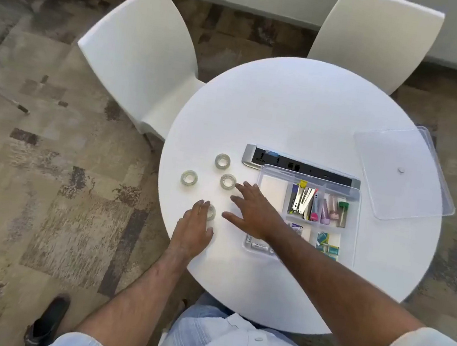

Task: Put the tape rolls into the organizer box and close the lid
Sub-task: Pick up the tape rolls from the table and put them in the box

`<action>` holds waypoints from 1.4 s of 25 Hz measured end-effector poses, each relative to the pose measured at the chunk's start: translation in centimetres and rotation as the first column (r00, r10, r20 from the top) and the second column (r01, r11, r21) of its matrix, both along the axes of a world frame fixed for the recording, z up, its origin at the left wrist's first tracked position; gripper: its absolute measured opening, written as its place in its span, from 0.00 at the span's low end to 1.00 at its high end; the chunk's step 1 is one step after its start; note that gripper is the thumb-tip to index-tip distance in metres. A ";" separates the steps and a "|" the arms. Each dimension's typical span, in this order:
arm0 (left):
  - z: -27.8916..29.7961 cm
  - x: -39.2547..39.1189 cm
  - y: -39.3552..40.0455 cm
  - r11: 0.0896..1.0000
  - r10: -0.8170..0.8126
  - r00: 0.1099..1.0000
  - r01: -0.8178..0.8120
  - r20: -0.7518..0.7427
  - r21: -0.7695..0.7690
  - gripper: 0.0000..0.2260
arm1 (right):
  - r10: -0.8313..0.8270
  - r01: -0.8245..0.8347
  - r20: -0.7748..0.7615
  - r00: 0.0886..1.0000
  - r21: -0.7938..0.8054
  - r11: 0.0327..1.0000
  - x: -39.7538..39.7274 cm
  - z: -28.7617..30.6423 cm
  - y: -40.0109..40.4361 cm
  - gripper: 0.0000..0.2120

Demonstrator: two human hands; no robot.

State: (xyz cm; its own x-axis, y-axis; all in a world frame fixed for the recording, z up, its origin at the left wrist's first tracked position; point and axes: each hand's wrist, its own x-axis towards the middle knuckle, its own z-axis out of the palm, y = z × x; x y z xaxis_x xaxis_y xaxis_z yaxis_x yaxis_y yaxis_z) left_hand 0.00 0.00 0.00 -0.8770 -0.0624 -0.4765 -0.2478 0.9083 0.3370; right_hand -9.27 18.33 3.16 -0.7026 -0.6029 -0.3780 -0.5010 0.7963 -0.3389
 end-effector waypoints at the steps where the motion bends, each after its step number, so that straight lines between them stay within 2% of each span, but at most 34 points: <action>1: -0.3 0.0 0.0 0.998 -0.054 0.999 0.054 0.003 -0.017 0.33 | 0.038 -0.038 -0.007 0.999 0.035 0.999 -0.5 -0.4 -0.7 0.32; 7: -1.4 0.0 -0.3 0.985 -0.168 0.985 0.169 0.028 -0.030 0.34 | 0.159 -0.160 0.018 0.987 0.182 0.970 -2.8 -2.0 -4.3 0.30; 13: -1.8 -0.4 -0.9 0.980 -0.197 0.979 0.199 0.054 -0.030 0.37 | 0.148 -0.156 0.049 0.988 0.260 0.953 -2.7 -2.9 -4.7 0.32; 16: -2.1 -0.6 -1.0 0.983 -0.179 0.983 0.180 0.048 -0.017 0.34 | 0.128 -0.127 0.015 0.992 0.258 0.958 -2.2 -3.3 -4.4 0.31; 21: -1.8 -1.4 -1.2 0.962 -0.252 0.967 0.253 0.016 -0.102 0.27 | 0.081 -0.067 -0.040 0.996 0.278 0.958 -0.8 -3.7 -3.9 0.32; 24: -1.7 -1.4 -1.3 0.966 -0.240 0.971 0.240 0.018 -0.097 0.24 | 0.066 -0.048 -0.070 0.995 0.239 0.970 -0.3 -3.6 -3.5 0.32; 26: -1.7 -1.3 -1.2 0.976 -0.200 0.980 0.200 0.007 -0.088 0.22 | 0.034 -0.016 -0.112 0.993 0.160 0.987 -0.1 -3.0 -3.0 0.31; 31: -0.7 -2.7 0.3 0.991 -0.135 0.988 0.134 -0.074 -0.019 0.22 | -0.149 0.139 -0.224 0.963 -0.057 0.989 0.1 -1.3 0.2 0.26; 35: 1.2 -5.0 3.7 0.989 -0.134 0.974 0.143 -0.183 0.038 0.24 | -0.210 0.214 -0.230 0.950 -0.009 0.977 -0.4 -0.6 4.9 0.24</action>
State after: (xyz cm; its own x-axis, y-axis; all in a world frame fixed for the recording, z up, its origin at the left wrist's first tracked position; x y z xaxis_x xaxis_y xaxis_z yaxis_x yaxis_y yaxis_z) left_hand -4.98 3.65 1.16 -0.9467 0.0858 -0.3104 -0.0521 0.9103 0.4106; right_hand -9.68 23.19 2.52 -0.8822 -0.4262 -0.2004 -0.3828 0.8968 -0.2220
